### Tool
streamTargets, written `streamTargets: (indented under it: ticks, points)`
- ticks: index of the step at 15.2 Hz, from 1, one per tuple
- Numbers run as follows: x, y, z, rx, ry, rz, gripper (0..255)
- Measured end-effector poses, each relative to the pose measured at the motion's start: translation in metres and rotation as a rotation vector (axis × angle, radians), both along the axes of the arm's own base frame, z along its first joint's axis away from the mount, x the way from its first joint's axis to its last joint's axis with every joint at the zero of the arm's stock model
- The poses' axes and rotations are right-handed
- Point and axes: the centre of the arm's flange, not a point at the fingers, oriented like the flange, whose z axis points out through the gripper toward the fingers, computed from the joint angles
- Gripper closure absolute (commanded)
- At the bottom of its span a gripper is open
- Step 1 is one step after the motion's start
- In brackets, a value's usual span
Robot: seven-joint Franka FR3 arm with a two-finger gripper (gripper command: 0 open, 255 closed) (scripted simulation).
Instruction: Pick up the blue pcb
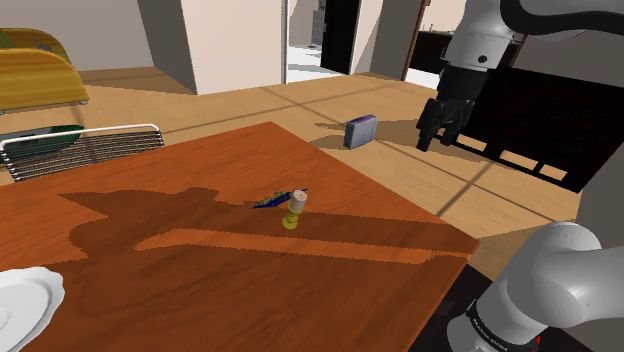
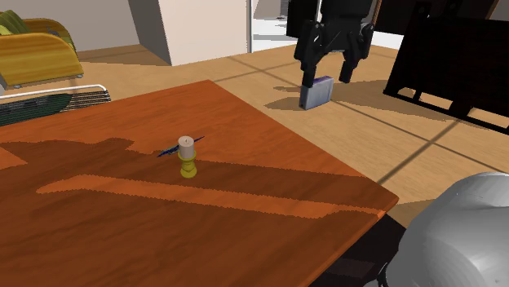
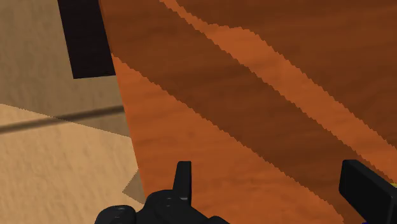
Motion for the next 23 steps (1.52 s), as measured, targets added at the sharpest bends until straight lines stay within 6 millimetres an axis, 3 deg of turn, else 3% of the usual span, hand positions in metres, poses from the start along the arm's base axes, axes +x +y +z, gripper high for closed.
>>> streamTargets:
  ticks: [4,11,18,23]
  points:
    - [0.005,0.018,-0.013,0.009,-0.026,-0.029,0]
    - [0.036,0.082,-0.057,0.038,-0.114,-0.127,0]
    - [0.077,0.15,-0.095,0.069,-0.205,-0.227,0]
    - [0.11,0.187,-0.119,0.09,-0.272,-0.3,0]
